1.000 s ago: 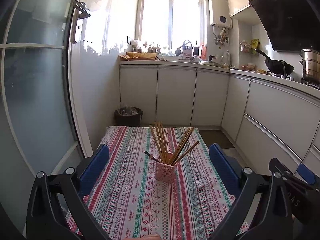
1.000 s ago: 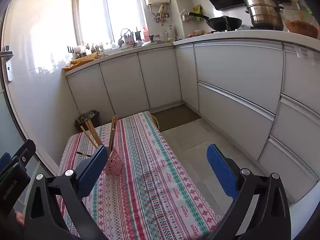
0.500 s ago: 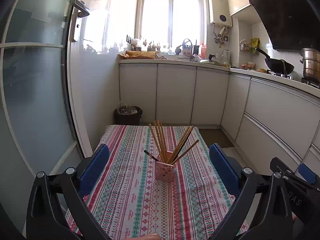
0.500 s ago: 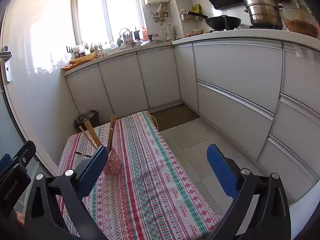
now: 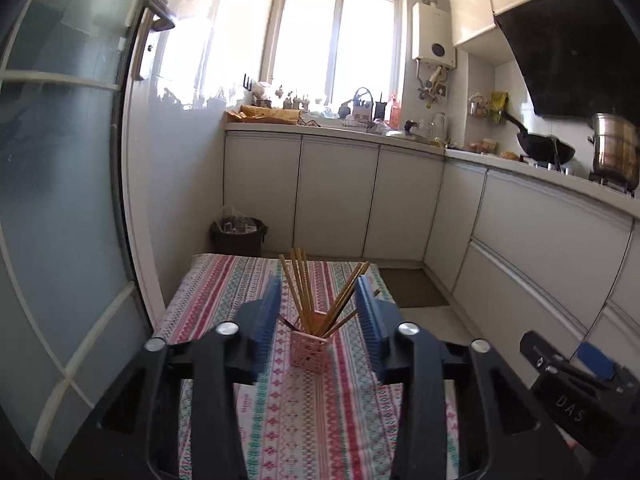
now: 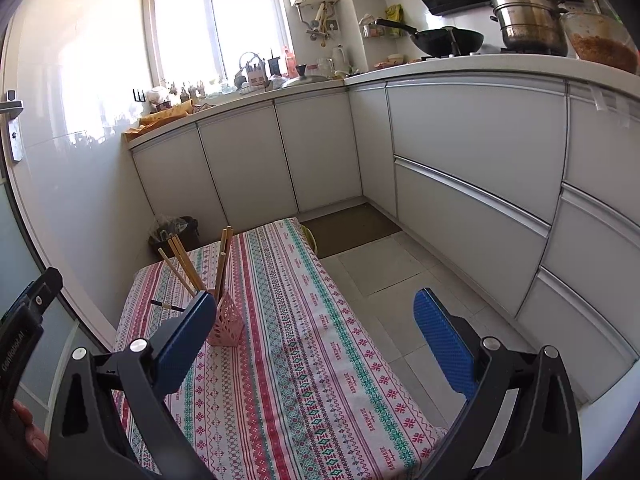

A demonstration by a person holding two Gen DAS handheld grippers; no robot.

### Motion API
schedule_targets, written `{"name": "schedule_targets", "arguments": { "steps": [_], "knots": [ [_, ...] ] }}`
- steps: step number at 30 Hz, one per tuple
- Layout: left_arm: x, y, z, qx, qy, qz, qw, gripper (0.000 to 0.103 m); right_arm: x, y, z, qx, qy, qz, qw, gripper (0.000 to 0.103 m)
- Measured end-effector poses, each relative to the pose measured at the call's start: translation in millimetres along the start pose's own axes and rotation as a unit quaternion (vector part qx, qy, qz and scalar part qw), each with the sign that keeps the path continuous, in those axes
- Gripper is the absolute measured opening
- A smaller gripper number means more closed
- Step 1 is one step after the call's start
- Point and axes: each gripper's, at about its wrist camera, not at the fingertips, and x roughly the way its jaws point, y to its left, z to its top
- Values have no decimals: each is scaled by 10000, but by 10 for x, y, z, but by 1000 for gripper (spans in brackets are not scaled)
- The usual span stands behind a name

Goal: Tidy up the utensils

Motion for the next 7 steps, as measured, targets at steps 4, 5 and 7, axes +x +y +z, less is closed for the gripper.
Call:
{"name": "schedule_targets", "arguments": {
  "steps": [4,5,7],
  "knots": [
    [9,-50,23,224,7,271,9994,96,22,-31,5,48,-4,-10,10000,96],
    [29,-36,27,150,80,270,9995,96,30,-38,5,68,1,-7,10000,96],
    [81,-27,17,135,203,362,9990,96,51,-37,-2,84,24,-8,10000,96]
  ]
}}
